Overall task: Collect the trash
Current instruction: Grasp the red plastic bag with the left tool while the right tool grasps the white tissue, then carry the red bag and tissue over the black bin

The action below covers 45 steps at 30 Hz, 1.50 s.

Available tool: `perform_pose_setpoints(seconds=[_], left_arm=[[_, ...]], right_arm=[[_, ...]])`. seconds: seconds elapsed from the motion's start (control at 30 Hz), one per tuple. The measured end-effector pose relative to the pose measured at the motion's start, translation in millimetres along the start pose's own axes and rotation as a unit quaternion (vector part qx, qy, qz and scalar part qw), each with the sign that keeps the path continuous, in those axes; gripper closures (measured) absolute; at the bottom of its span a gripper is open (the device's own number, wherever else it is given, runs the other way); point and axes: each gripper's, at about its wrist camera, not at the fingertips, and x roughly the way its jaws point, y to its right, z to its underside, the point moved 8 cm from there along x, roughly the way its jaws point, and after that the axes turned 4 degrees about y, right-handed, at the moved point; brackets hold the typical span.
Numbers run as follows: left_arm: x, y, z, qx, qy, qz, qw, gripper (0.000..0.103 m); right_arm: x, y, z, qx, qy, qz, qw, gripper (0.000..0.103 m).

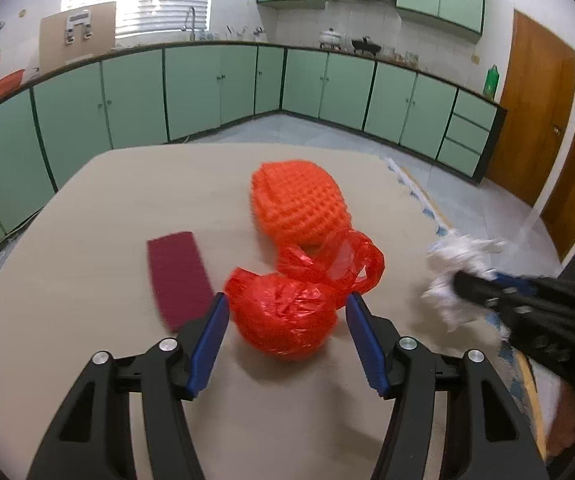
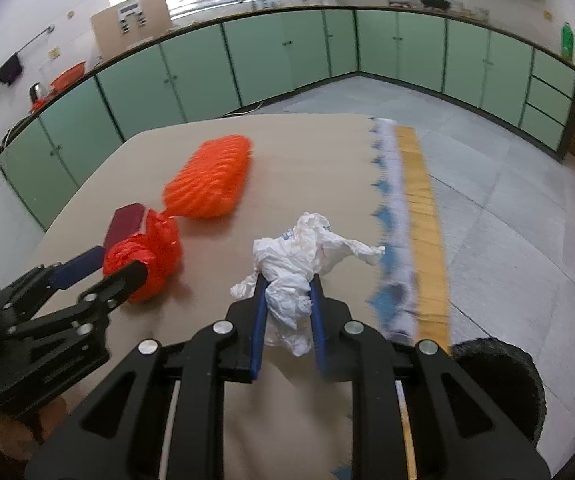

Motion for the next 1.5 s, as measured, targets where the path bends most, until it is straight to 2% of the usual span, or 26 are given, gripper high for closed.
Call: perform_pose_setpoints(seconds=[0.03,0.07,0.27,0.5,0.67,1.0,1.17,1.5], left_arm=[[3.2,2.0,1.0,0.0,-0.004,-0.001,1.0,0.045],[7.0,4.3,2.5,-0.001,-0.011,-0.003,0.9999,0.052],[7.8,4.6,5.0,-0.01,-0.012,-0.014,0.9998,0.064],[-16.2,14.1,-2.8,-0.008,0.01,-0.008,0.9999,0.068],[-41.8,35.6,-12.9,0.0,0.029,0.014,0.9995,0.068],[-72.3,117.6,-12.9,0.038,0.04,0.088,0.9946,0.068],[-79.8,169.5,-3.5,0.063,0.039,0.128,0.9889,0.068],[-94.2,250.8,13.0,0.099,0.04,0.183,0.9772,0.068]], right_arm=[[-3.4,4.7,1.0,0.002,0.002,0.003,1.0,0.084],[-7.7,9.8,1.2,0.005,0.005,0.006,1.0,0.084],[-27.5,25.8,-0.4,0.018,0.021,0.012,1.0,0.084],[-59.3,37.0,0.3,0.022,0.045,0.015,0.999,0.084],[-86.6,51.4,2.8,0.033,0.061,0.021,0.997,0.084],[-146.7,101.4,24.0,0.065,0.084,0.062,0.992,0.084],[-174.3,132.1,38.1,0.085,0.096,0.09,0.988,0.084],[-216.9,178.2,68.3,0.117,0.115,0.135,0.977,0.084]])
